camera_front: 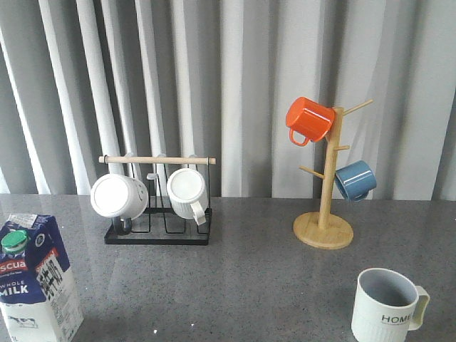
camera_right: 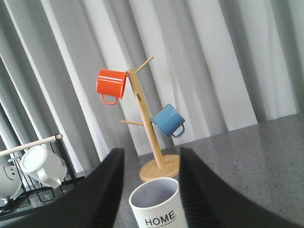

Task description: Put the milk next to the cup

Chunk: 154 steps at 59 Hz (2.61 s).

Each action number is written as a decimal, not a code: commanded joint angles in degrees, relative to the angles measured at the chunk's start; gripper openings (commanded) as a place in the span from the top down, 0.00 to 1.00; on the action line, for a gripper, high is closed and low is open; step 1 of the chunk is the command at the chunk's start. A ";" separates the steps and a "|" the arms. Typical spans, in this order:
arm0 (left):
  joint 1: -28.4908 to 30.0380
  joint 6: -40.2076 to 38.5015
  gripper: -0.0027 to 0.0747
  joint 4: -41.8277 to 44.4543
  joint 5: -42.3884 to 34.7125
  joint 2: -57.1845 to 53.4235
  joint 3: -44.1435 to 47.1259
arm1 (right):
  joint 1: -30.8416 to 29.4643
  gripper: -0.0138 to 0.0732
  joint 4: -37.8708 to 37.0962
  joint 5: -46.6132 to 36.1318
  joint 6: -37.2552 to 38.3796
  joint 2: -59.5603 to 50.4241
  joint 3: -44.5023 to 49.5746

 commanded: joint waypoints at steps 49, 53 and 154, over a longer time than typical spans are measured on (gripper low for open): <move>-0.26 -6.38 0.43 39.27 16.97 15.62 -34.71 | -0.40 0.21 -26.44 29.30 -14.06 41.57 -42.32; -0.26 -6.38 0.43 40.29 17.76 18.00 -36.43 | -0.46 0.21 -28.86 32.25 -11.17 46.46 -42.25; -0.26 -5.98 0.43 40.23 18.61 22.18 -37.06 | -0.29 0.85 -32.68 -3.45 -8.00 84.94 -42.31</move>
